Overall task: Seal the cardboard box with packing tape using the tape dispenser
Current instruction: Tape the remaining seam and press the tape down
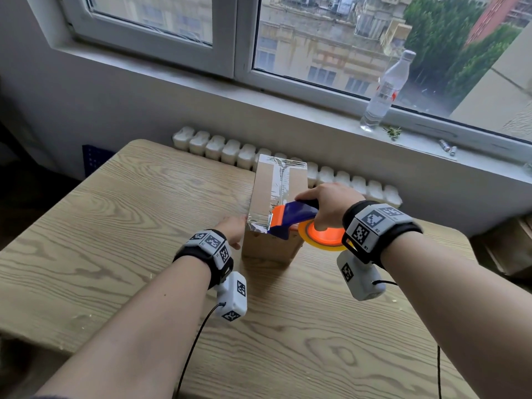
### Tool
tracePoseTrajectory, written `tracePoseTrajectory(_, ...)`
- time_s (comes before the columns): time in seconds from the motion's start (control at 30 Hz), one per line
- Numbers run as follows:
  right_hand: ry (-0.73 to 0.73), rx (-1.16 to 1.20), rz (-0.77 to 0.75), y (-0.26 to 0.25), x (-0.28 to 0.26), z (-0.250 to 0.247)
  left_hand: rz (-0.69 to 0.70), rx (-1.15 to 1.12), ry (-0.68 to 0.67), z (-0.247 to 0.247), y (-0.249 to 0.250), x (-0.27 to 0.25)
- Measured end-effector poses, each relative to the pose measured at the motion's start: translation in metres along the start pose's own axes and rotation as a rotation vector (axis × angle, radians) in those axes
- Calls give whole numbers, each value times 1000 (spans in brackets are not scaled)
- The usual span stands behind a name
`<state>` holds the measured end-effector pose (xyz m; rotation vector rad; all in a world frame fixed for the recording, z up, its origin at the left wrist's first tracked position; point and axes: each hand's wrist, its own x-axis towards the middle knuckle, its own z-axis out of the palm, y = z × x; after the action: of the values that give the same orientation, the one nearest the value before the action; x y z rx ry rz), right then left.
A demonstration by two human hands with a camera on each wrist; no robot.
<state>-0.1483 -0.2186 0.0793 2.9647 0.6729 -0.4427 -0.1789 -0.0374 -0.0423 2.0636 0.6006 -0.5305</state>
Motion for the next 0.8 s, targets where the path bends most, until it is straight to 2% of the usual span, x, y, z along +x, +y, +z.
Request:
tracePoseTrajectory(0.13, -3, 7, 9, 1, 0, 2, -25, 113, -34, 8, -7, 0)
tracePoseTrajectory(0.23, 7, 2, 16, 1, 2, 4, -38, 100, -20, 8, -6, 2)
tracePoseTrajectory(0.27, 8, 5, 19, 1, 2, 4, -12, 97, 13, 7, -3, 1)
tracePoseTrajectory(0.4, 3, 7, 28, 2, 4, 4, 118, 152, 284, 0, 12, 0)
tracePoseTrajectory(0.47, -3, 16, 37, 4, 4, 4, 154, 207, 343, -3, 19, 4)
tracePoseTrajectory(0.8, -39, 11, 44, 5, 10, 5, 159, 420, 236, -3, 43, 11)
